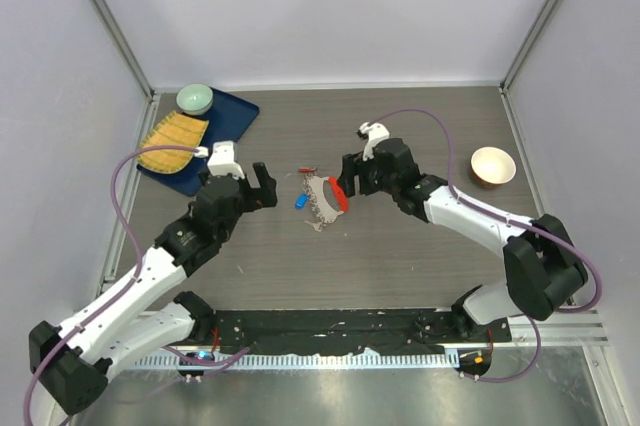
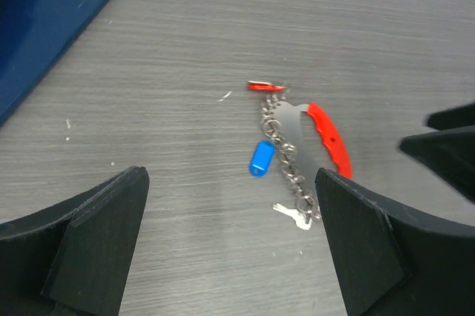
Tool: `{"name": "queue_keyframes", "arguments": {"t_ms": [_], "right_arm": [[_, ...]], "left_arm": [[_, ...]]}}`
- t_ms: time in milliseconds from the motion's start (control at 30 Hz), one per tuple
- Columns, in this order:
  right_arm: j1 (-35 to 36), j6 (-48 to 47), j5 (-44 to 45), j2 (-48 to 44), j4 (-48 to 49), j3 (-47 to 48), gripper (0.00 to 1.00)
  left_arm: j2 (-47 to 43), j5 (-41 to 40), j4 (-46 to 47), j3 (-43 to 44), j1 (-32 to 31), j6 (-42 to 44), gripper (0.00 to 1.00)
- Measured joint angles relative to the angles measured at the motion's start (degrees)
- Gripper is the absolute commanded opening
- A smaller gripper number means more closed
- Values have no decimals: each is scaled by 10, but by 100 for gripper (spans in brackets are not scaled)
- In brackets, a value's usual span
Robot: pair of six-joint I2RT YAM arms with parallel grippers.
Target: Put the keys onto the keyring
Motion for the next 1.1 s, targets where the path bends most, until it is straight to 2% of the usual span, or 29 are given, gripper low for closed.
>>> {"name": "queue_keyframes", "arguments": {"t_ms": [100, 167, 367, 533, 700, 900, 1100], "right_arm": [[-23, 15, 67, -2, -23, 13, 89], [-28, 21, 127, -10, -42, 20, 100], [-27, 38, 293, -94, -89, 16, 100], [-31, 48, 423, -233, -124, -1, 100], [-32, 40, 503, -363, -148, -4, 100], [-32, 18, 555, -483, -172, -7, 100], [-32, -21, 571, -560, -187, -7, 100]], "left_arm": [[26, 49, 10, -10, 66, -44, 99], [33, 85, 14, -22, 114, -83, 100], [18, 144, 5, -38, 203, -161, 100], [-75, 114, -44, -32, 215, -153, 100], [-164, 43, -87, 8, 216, -105, 100], [-243, -37, -125, 64, 216, -23, 100], [-332, -61, -123, 26, 216, 28, 100]]}}
